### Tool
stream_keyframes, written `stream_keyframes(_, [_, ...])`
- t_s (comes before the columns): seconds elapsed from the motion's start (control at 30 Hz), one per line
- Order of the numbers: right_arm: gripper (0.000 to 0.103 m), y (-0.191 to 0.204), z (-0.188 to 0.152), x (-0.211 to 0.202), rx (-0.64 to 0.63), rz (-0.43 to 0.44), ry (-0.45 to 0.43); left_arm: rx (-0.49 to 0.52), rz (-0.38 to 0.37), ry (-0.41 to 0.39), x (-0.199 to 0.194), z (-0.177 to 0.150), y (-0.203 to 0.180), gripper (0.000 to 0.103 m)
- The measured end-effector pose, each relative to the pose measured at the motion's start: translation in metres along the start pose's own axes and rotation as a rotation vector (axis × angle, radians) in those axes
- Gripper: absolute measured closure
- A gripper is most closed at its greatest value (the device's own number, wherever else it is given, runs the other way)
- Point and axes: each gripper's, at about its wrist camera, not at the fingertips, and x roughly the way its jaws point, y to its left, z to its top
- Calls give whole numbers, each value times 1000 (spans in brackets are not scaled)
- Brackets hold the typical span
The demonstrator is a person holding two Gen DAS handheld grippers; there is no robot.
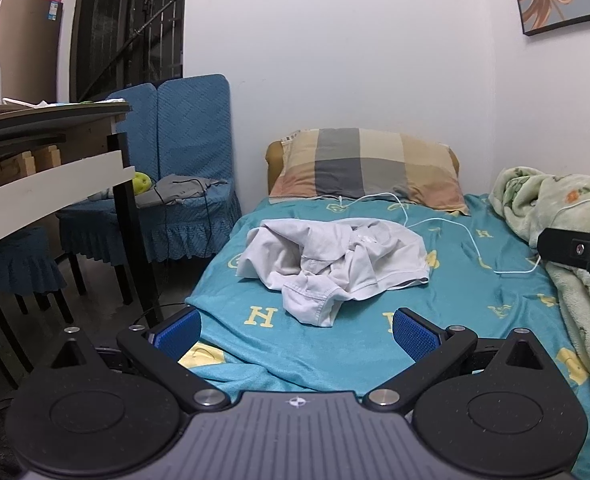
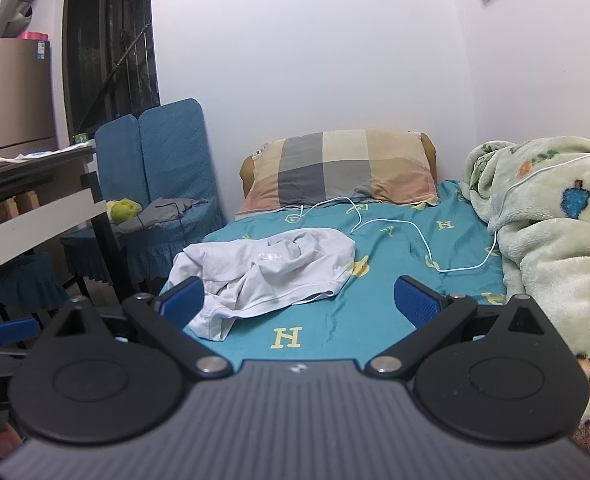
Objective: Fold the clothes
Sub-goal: 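Move both grippers toward the crumpled white T-shirt on the bed, then grasp the white T-shirt hem with the left gripper and lift it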
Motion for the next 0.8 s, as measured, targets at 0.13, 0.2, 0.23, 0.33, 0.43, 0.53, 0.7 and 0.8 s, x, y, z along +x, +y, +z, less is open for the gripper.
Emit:
stream_keyframes(0.13, [0, -2, 1, -1, 7, -5, 0, 19, 3, 13, 8, 0, -5, 0])
stream_keyframes(0.2, [0, -4, 1, 0, 11, -15, 6, 35, 2, 20, 14, 1, -9, 0])
stream_keyframes(0.23, [0, -4, 1, 0, 13, -20, 9, 42, -2, 25, 19, 2, -10, 0])
stream_keyframes(0.33, [0, -7, 1, 1, 20, -36, 18, 83, -6, 34, 36, 5, -20, 1])
stream_keyframes(0.43, [0, -9, 1, 2, 26, -51, 26, 115, -2, 49, 67, 9, -29, 1])
stream_keyframes(0.53, [0, -11, 1, 3, 33, -66, 35, 146, 1, 64, 99, 13, -38, 3])
stream_keyframes(0.7, [0, -18, -1, 7, 83, -60, 79, 241, 16, 70, 162, 14, -57, 5])
stream_keyframes(0.8, [0, -23, -2, 11, 123, -38, 99, 298, 21, 95, 203, 8, -67, 7])
